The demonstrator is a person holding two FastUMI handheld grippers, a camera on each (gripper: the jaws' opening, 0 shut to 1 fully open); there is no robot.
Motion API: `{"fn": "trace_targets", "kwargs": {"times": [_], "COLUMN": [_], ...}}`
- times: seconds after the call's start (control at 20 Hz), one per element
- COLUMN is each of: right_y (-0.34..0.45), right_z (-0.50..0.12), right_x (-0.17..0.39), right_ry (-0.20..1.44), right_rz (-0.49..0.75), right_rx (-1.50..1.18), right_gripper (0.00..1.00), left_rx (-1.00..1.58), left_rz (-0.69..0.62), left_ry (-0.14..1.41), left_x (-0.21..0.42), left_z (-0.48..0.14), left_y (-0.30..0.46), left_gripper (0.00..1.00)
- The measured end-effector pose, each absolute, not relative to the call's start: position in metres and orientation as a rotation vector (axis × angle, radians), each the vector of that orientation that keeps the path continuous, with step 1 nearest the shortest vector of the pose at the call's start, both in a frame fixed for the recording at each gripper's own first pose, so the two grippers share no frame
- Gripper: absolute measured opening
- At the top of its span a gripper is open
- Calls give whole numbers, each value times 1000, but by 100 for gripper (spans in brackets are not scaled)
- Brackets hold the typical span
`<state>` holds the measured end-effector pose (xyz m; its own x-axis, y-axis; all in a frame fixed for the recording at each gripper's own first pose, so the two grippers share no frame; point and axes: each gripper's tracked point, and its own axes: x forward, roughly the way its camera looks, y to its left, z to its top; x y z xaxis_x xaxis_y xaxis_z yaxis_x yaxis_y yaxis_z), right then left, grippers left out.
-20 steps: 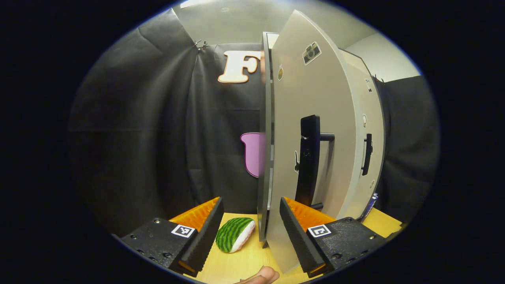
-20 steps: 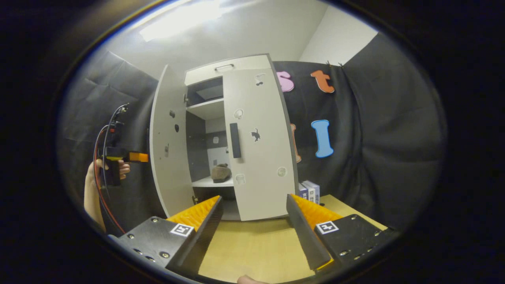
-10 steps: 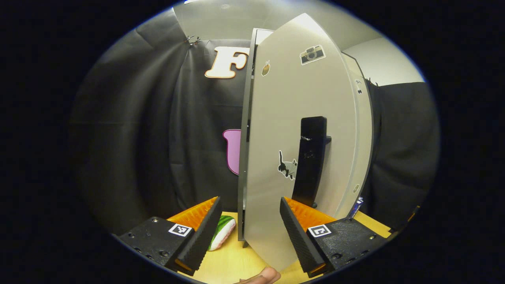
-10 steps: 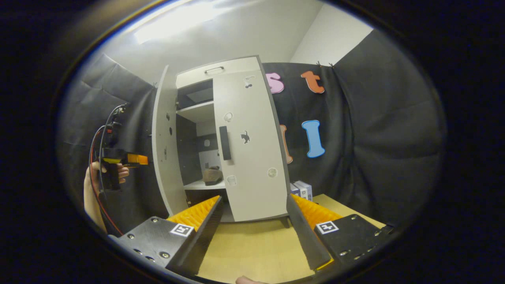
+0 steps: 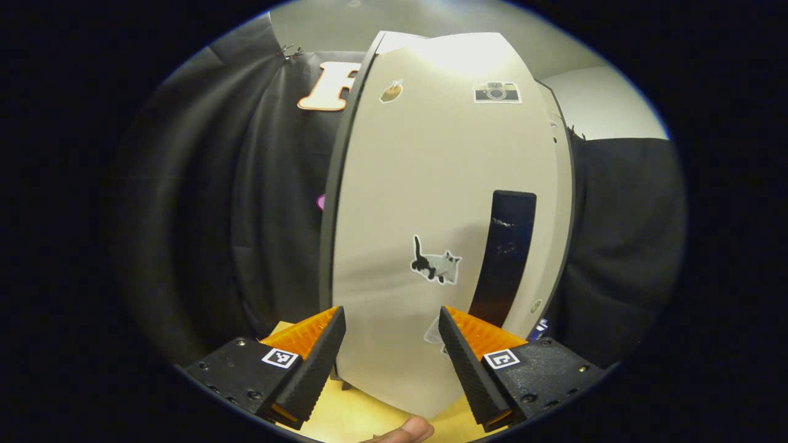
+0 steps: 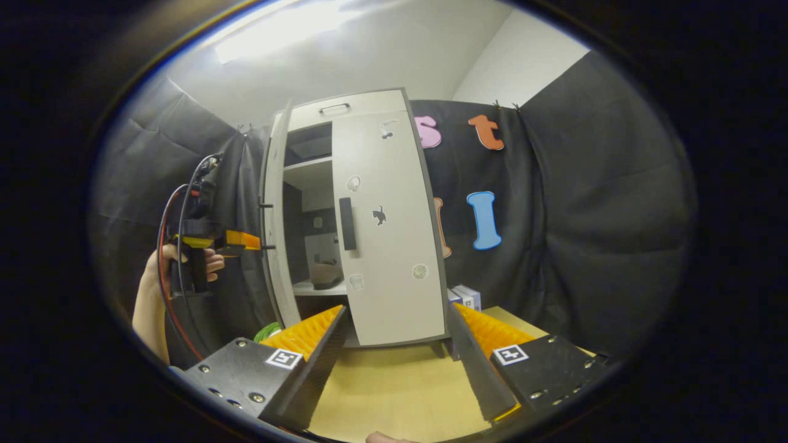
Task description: Grab one shoe with the right hand and put it into the shoe cabinet, grab the other shoe with the left hand and put it into the shoe cabinet; then close the right door with the right hand and the left door with the left hand.
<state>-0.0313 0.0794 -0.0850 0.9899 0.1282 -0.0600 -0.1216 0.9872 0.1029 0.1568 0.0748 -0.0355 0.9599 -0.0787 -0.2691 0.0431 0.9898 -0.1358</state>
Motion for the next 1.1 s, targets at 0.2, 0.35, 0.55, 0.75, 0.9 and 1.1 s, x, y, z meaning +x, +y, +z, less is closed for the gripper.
{"fn": "trace_targets", "kwargs": {"times": [0.2,0.35,0.55,0.75,0.9,1.1], "right_y": [80,82,82,84,100,95], "right_z": [-82,-80,-76,-80,-91,-93], "right_x": [-31,-30,-34,-33,-29,-29], "right_ry": [54,49,39,59,83,97], "right_rz": [115,132,148,138,152,121], "right_rx": [80,96,83,72,62,62], "right_gripper": [97,97,96,97,93,93], "left_rx": [-117,-85,-40,-16,-50,-47], "left_rz": [-56,-27,8,40,36,-15], "left_ry": [236,214,161,152,158,177], "left_x": [148,136,112,81,59,29], "left_z": [-37,-36,-25,-30,-38,-52], "left_y": [67,73,84,93,89,80], "left_gripper": [96,94,94,96,96,96]}}
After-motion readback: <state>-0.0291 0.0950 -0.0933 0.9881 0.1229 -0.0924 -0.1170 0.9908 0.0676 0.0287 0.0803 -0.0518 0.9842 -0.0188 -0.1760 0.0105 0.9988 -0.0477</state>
